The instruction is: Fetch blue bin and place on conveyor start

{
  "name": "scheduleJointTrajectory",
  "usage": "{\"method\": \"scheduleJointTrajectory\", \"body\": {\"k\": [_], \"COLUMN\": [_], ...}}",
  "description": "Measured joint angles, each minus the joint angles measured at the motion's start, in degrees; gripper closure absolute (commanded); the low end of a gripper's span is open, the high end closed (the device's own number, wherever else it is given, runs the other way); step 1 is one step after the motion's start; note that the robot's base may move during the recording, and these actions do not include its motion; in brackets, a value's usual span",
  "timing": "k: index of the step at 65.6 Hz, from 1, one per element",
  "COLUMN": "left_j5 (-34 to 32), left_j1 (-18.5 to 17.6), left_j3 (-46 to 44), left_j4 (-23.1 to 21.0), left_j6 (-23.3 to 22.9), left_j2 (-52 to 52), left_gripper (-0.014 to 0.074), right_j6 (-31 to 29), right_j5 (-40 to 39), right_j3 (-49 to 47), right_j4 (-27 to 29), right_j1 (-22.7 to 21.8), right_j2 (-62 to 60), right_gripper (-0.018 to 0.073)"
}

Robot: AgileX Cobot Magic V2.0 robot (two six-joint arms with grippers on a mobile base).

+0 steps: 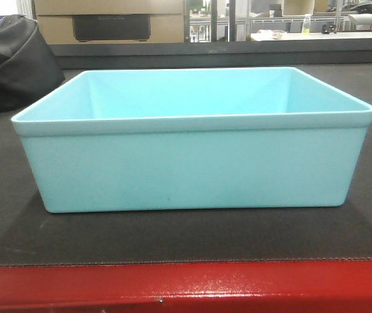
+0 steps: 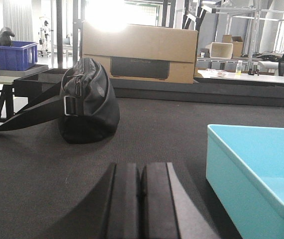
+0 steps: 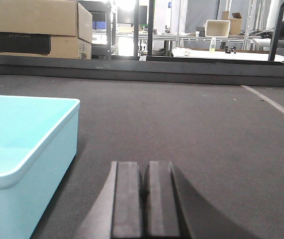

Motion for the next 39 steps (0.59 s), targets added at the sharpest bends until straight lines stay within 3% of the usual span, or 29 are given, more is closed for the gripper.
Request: {"method": "scheduleJointTrajectory", "body": {"k": [39], "left_j5": [-0.03], "left_j1": [0.00], "left_j3": [0.00], "left_j4": [0.00], "left_j6": [0.00], "left_j2": [0.00], "left_gripper": [0.0708], "right_j6": [0.00], "right_j5": [0.00], "right_j3": [0.00], "right_j4": [0.00], "right_j1": [0.00], "right_j2": [0.00], "right_gripper": [0.0722]}}
